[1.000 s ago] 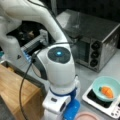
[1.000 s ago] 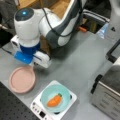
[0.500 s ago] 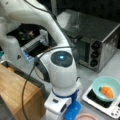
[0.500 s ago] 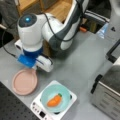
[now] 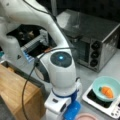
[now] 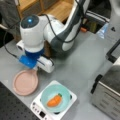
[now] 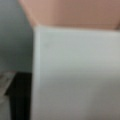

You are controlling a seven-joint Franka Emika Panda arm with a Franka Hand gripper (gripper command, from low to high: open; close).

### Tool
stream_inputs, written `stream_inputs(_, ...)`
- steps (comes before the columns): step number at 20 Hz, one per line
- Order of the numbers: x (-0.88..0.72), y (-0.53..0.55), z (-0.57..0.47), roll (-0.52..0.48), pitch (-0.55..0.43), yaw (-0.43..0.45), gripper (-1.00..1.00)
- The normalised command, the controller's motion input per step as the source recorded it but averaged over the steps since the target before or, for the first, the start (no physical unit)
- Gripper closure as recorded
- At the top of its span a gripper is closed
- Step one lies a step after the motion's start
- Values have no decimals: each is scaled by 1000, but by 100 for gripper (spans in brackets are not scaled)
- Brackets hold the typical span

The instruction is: Pick up the pan. Place the pan on the table. Pick up the bowl. Place the bowl on the stove.

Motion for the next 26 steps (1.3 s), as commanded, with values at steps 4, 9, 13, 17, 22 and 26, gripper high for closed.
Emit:
stream_inputs(4, -74, 92, -146, 79, -186, -119, -100)
stream_inputs(9, -67, 125, -120, 104, -155, -126, -100)
stream_inputs(13, -50, 102, -85, 112, -143, -140, -100)
stream_inputs(17, -50, 55, -58, 111, -131, -152, -100)
stream_inputs(22, -42, 41, -32, 119, -124, -157, -100)
stream_inputs(26, -36, 56, -31, 127, -120, -155, -100)
